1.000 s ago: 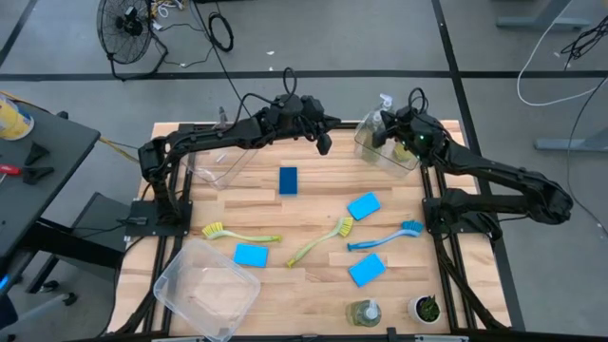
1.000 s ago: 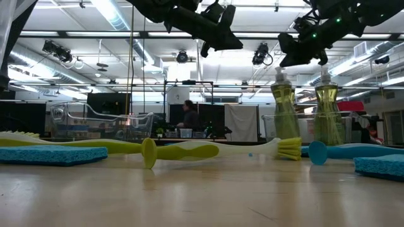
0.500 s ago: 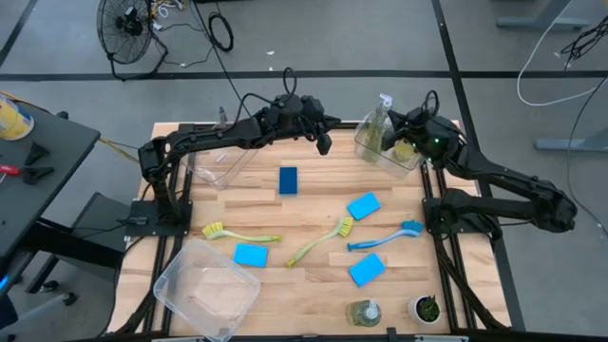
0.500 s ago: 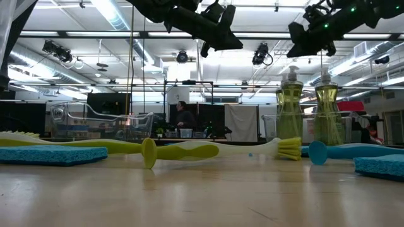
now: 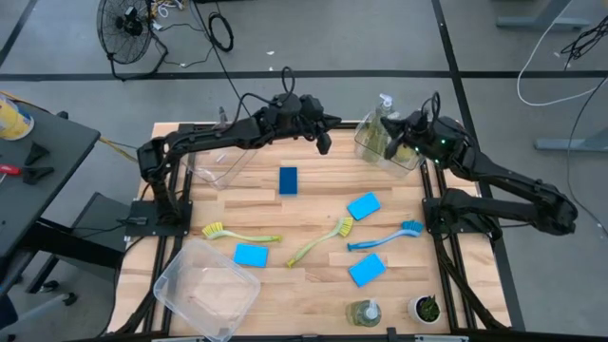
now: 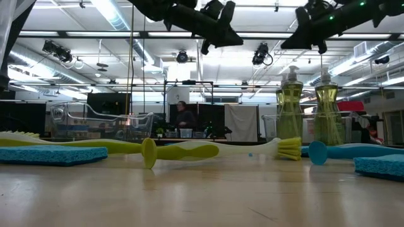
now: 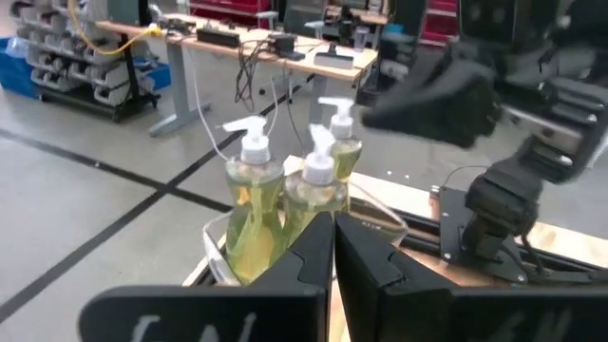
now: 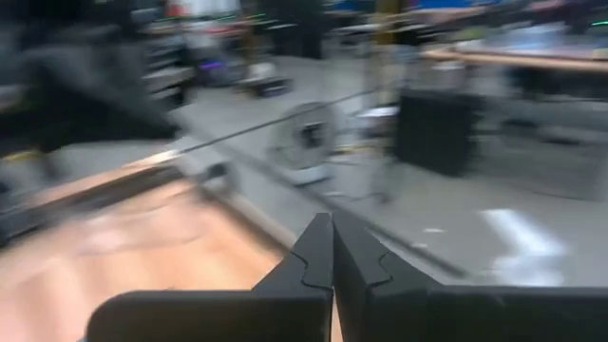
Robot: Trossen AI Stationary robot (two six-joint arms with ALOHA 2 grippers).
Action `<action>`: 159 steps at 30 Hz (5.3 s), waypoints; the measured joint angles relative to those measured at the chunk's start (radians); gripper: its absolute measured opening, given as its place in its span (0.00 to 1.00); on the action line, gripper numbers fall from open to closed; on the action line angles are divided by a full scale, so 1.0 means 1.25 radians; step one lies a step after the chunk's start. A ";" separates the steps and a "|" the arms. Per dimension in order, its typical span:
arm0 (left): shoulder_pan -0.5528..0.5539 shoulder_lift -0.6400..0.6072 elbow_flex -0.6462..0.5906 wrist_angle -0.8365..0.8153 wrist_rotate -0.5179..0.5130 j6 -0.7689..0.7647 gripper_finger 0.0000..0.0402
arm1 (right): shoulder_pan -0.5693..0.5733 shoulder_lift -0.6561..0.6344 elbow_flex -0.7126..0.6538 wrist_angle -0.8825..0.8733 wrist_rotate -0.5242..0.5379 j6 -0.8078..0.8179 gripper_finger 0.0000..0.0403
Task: Pick & Place Kitchen Sink Supplies
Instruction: Put the yellow dish soap bottle into the right transparent bin
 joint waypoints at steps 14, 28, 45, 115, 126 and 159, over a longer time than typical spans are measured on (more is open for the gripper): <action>-0.055 -0.091 0.001 -0.034 0.207 -0.010 0.05 | 0.167 -0.132 0.000 -0.135 -0.167 0.034 0.00; -0.193 -0.103 0.000 -0.148 0.201 -0.055 0.05 | 0.425 -0.119 0.001 -0.149 -0.212 0.137 0.00; -0.245 -0.196 -0.001 -0.194 0.235 -0.126 0.05 | 0.687 -0.010 0.002 0.041 -0.295 0.095 0.03; -0.296 -0.330 0.000 -0.344 0.234 -0.097 0.05 | 1.143 0.365 0.228 -0.287 0.014 0.243 0.56; -0.296 -0.329 0.000 -0.344 0.234 -0.105 0.05 | 1.143 0.368 0.004 0.063 0.030 0.271 0.56; -0.295 -0.329 0.000 -0.344 0.197 -0.105 0.05 | 1.143 0.656 -0.029 0.480 0.026 0.198 0.96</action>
